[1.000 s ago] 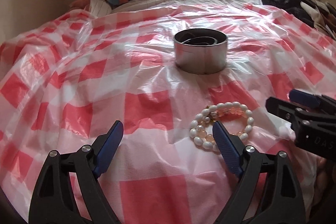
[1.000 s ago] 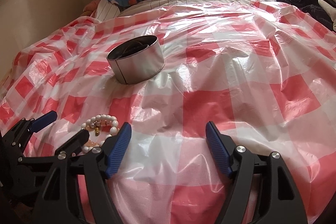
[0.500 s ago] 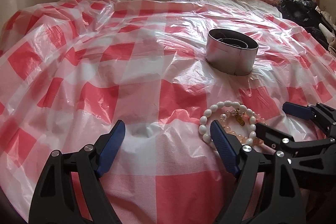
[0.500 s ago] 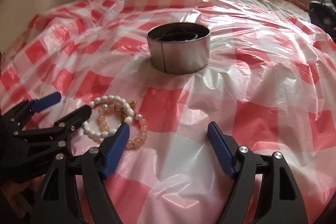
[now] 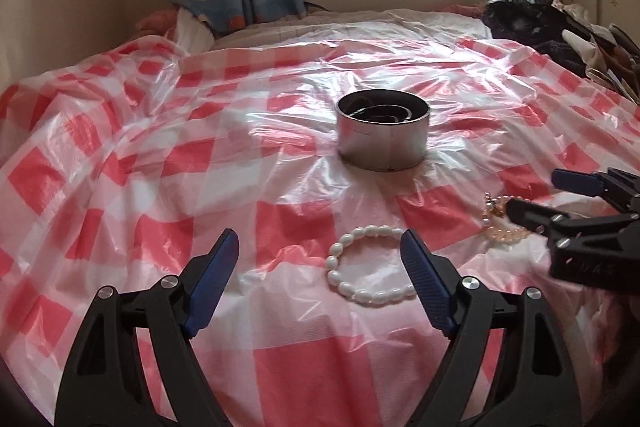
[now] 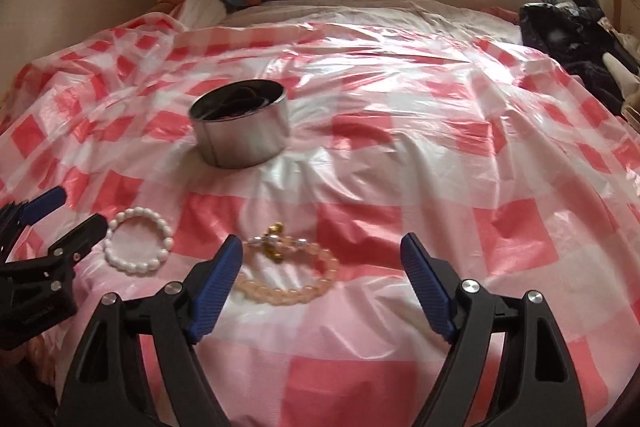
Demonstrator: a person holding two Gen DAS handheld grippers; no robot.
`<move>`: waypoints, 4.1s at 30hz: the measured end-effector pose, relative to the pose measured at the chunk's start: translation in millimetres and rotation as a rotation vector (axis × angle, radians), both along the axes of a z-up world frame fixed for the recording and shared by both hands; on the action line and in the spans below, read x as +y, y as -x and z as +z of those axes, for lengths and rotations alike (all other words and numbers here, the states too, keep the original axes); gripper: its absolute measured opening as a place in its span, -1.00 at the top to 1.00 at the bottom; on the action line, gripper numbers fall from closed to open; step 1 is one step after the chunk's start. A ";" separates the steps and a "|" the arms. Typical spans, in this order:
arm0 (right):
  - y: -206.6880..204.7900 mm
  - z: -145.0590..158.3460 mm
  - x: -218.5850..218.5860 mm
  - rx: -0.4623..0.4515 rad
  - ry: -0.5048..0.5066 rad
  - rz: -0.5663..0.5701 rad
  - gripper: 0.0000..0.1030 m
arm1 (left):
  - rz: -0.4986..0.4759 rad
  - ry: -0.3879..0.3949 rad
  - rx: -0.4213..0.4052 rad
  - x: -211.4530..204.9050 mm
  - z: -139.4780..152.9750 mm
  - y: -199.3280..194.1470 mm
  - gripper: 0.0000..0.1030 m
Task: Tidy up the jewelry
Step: 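Grasp the white pearl bracelet with the left tool while the right tool grasps the peach bead bracelet, then lift both bracelets with both tools and carry them toward the silver tin, then lower both bracelets into the silver tin and open both tools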
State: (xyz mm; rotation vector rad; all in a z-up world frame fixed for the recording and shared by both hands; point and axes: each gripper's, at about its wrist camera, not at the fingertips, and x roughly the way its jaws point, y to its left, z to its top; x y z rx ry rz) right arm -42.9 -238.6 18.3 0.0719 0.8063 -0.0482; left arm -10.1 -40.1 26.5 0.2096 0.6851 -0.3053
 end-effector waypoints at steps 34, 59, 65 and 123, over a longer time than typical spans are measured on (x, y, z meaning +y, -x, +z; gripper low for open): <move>-0.7 -14.5 -11.4 0.031 -0.277 0.069 0.84 | -0.122 0.141 0.086 4.8 -11.6 -3.3 0.87; 0.6 -15.9 -26.2 -0.004 -0.421 0.052 0.84 | -0.113 0.087 0.126 -5.4 -22.2 -10.1 0.87; 2.7 -6.7 -27.8 -0.066 -0.481 0.063 0.84 | -0.101 0.088 0.130 -3.3 -22.4 -11.1 0.87; -85.6 67.7 -31.8 -0.242 -0.485 0.198 0.84 | -0.005 0.425 0.193 -47.0 20.9 -149.2 0.86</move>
